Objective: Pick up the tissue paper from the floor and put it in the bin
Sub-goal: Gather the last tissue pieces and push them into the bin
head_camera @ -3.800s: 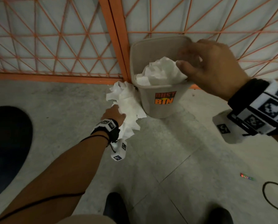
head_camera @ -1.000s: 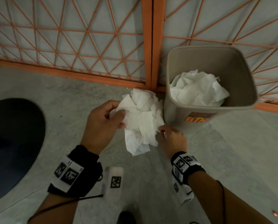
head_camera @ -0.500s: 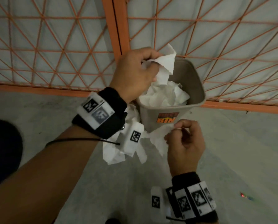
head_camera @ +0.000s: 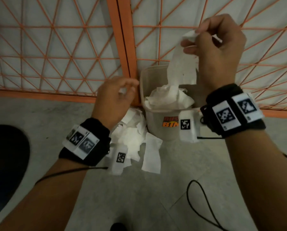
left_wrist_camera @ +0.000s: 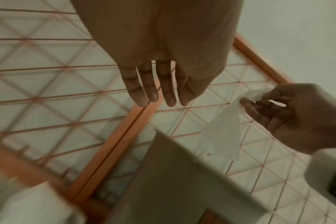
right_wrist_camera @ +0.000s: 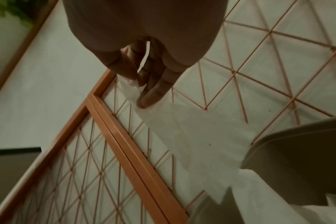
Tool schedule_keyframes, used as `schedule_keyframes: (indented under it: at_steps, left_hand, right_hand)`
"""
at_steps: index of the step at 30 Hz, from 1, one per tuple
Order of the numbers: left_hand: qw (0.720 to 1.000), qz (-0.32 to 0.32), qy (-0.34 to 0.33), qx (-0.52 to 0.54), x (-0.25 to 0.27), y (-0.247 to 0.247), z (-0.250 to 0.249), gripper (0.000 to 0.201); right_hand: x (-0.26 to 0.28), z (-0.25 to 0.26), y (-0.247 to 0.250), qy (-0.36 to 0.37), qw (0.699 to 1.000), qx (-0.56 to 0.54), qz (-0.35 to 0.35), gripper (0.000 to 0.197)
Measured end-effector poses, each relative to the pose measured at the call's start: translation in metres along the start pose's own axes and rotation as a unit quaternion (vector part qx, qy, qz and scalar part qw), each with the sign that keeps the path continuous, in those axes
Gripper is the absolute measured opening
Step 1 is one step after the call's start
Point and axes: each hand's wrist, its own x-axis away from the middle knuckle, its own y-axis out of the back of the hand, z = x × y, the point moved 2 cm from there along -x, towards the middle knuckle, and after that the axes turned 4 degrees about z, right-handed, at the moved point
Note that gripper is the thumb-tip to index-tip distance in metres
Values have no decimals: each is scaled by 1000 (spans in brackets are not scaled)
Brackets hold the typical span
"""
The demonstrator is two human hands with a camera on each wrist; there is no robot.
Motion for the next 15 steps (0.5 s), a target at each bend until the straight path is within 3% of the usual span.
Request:
schedule_keyframes:
  at_steps: [3,6,8,10,12,15]
  left_hand:
    - [994,40,100,13,39,-12,41,19]
    - [975,113,189,-13,66,-29,81,23]
    - [960,149,236,-32,73,-37,100,27]
    - [943,184,271,-52,75,-49,113,32]
    - [934,211,278,-79,73,-64,121,38]
    - [931,225,262,-117,59,-91,126,44]
  right_hand:
    - [-10,-20,-9,-22,998,46,41,11]
    - [-10,-41,-7,-85,973,183,109,13]
    - [-2,-50,0,-141,938,272,161,25]
    - [14,-52,9,-143,925,304,177,45]
    - [34,-42,13,-92,945,288,128,47]
    - [69,-24,17,-23,980,199,-7,33]
